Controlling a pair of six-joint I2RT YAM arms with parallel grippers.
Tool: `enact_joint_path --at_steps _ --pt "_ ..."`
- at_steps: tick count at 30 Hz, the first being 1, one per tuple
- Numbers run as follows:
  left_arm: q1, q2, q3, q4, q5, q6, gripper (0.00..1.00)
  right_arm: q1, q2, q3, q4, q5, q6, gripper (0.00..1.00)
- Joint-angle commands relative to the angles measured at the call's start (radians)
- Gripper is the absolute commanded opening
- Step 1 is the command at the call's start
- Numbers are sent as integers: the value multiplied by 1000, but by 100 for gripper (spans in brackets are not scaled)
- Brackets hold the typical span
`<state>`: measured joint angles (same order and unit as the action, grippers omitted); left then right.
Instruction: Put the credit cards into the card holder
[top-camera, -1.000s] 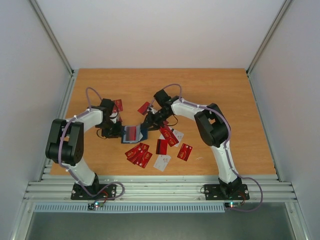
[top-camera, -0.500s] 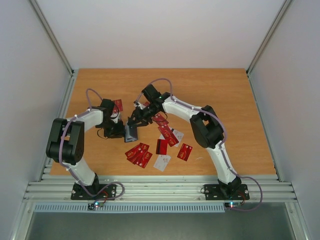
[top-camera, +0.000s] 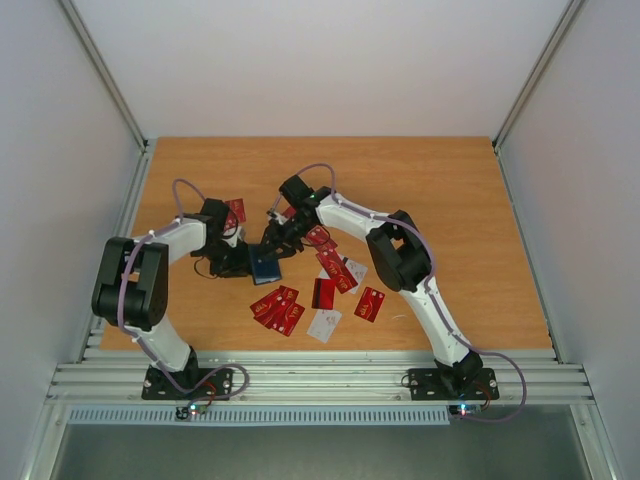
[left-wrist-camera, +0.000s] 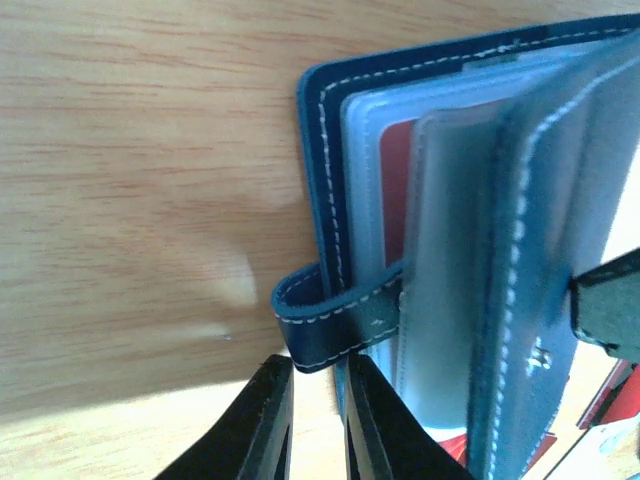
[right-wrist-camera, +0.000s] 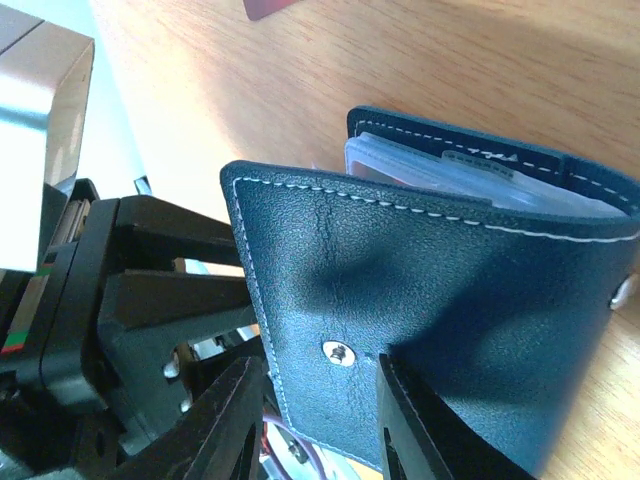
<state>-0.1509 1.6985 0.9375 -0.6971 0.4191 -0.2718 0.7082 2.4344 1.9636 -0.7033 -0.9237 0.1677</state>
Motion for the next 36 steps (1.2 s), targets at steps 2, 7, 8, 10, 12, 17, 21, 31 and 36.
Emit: enact_joint_path --at_steps 2,7,8,10,12,17,21,31,36 --pt "0 -63 23 -15 31 22 18 8 27 38 -26 15 -15 32" --pt "-5 -85 29 -19 -14 45 30 7 41 39 -57 47 -33 32" --pt "-8 -84 30 -18 -26 55 34 8 43 39 -67 54 -43 31" --pt "-12 -76 34 -17 -47 67 38 7 47 39 -83 64 -54 31" --pt "-21 -63 36 -19 -70 81 38 8 54 39 -90 63 -60 31" --pt "-50 -48 31 -9 -126 109 34 7 63 46 -105 59 -73 30" --pt "-80 -12 41 12 -164 131 38 7 81 65 -136 56 -96 30" --pt "-109 46 69 60 -152 110 49 7 147 124 -286 137 -204 27" --pt "-134 104 98 60 -177 79 52 5 177 158 -351 148 -229 27"
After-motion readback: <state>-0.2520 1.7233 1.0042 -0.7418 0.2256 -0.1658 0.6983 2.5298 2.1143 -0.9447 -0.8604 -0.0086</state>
